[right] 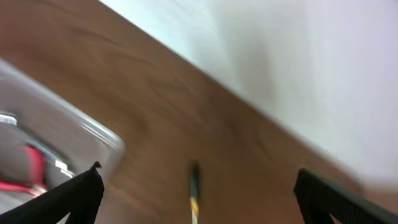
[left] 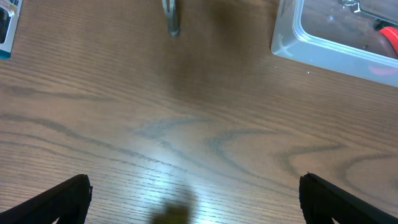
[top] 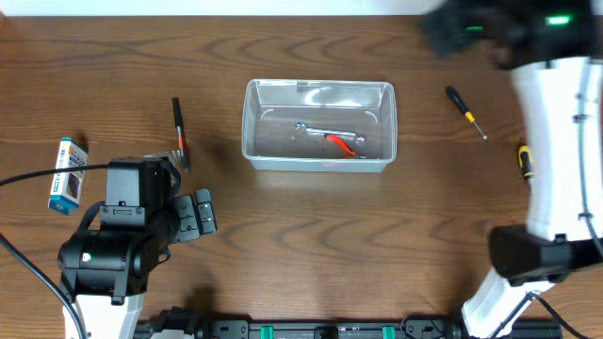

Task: Pack container
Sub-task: 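Grasp the black-handled small screwdriver with the right gripper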

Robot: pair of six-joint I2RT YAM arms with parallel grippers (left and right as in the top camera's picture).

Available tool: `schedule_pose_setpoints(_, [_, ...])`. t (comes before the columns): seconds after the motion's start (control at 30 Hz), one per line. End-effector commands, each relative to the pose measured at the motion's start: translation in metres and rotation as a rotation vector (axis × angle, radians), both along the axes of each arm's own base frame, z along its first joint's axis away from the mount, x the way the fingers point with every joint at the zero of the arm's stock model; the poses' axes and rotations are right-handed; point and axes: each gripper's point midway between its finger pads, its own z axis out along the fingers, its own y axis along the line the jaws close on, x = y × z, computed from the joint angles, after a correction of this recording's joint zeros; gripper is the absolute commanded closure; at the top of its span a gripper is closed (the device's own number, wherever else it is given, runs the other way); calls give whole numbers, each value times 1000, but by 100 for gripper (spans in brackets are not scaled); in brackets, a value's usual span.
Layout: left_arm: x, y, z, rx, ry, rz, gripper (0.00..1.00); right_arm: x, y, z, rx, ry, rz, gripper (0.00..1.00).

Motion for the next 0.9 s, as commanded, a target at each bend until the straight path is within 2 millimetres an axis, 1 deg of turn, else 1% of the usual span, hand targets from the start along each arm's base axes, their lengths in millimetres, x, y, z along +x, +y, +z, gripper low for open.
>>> schedule_pose_setpoints(0.0, [1, 1, 6, 4, -16, 9, 2, 16, -52, -81, -4, 209, -139, 1])
schedule_pose_setpoints(0.1, [1, 1, 6, 4, -16, 9, 2, 20, -90, -113, -7, 281, -198, 1])
schedule_pose_setpoints(0.17, [1, 1, 6, 4, -16, 9, 2, 23, -105, -135, -1, 327, -218, 1])
schedule_pose_setpoints(0.23, [1, 1, 6, 4, -16, 9, 2, 26, -114, -158, -7, 375, -220, 1])
schedule_pose_setpoints(0.27, [1, 1, 6, 4, -16, 9, 2, 27, -117, -174, -15, 408, -208, 1])
schedule_pose_setpoints(0.3, [1, 1, 6, 4, -16, 9, 2, 28, -117, -181, -21, 422, -199, 1])
schedule_pose_setpoints(0.4, [1, 1, 6, 4, -16, 9, 2, 28, -116, -218, -58, 501, -139, 1])
schedule_pose_setpoints(0.47, [1, 1, 6, 4, -16, 9, 2, 29, -115, -231, -58, 525, -133, 2])
schedule_pose_setpoints(0.57, [1, 1, 6, 4, -16, 9, 2, 30, -112, -258, -55, 573, -116, 2])
schedule_pose_setpoints(0.77, [1, 1, 6, 4, -16, 9, 2, 24, -112, -300, -51, 664, -104, 4])
schedule_pose_setpoints(0.87, [1, 1, 6, 4, -16, 9, 2, 23, -110, -313, -44, 687, -98, 5])
